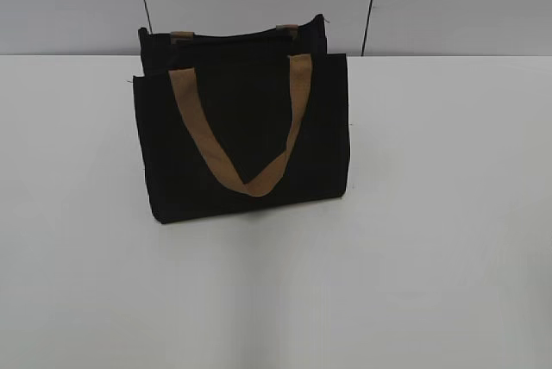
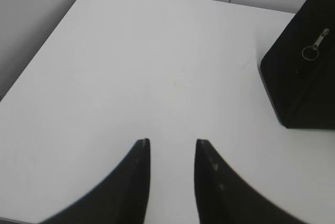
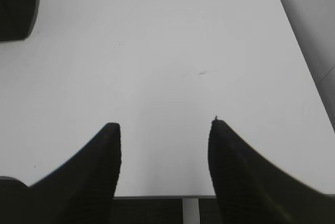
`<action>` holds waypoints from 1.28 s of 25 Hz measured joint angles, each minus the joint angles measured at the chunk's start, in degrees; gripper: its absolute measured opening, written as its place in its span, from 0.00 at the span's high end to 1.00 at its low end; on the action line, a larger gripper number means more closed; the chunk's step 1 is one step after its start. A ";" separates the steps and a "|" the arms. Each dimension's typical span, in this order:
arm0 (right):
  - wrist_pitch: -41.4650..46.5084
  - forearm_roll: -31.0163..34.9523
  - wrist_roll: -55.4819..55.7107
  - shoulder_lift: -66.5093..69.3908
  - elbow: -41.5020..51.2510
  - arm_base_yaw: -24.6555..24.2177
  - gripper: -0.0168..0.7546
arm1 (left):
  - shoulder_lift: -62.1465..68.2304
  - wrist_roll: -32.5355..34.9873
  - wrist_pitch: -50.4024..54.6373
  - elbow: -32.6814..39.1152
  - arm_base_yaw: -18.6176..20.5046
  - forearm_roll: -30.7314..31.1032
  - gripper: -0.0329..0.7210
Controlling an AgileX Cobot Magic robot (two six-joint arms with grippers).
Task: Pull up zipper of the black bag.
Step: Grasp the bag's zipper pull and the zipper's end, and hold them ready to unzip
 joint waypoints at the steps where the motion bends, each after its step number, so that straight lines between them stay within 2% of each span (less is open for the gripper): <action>1: 0.00 0.00 0.00 0.00 0.00 0.00 0.45 | 0.00 0.00 0.00 0.00 0.00 0.00 0.67; 8: 0.00 0.00 0.00 0.00 0.00 0.00 0.45 | 0.00 0.00 0.00 0.00 0.00 0.00 0.66; 13: 0.00 0.00 0.00 0.00 0.00 0.00 0.45 | 4.27 2.59 -4.79 -1.49 0.00 -0.31 0.56; 16: 0.00 0.00 0.00 0.00 0.00 0.00 0.45 | 8.71 6.68 -15.06 -3.27 0.00 -2.62 0.46; 20: 0.00 0.00 0.00 0.00 0.00 0.00 0.45 | 16.51 10.13 -27.66 -3.45 -0.47 -5.20 0.38; 27: 0.00 0.00 0.00 0.00 0.00 0.00 0.45 | 31.18 10.70 -54.62 3.72 -3.01 -6.56 0.37; 32: 0.00 0.00 0.00 0.00 0.00 0.00 0.45 | 47.28 10.70 -77.28 9.43 -3.64 -7.29 0.37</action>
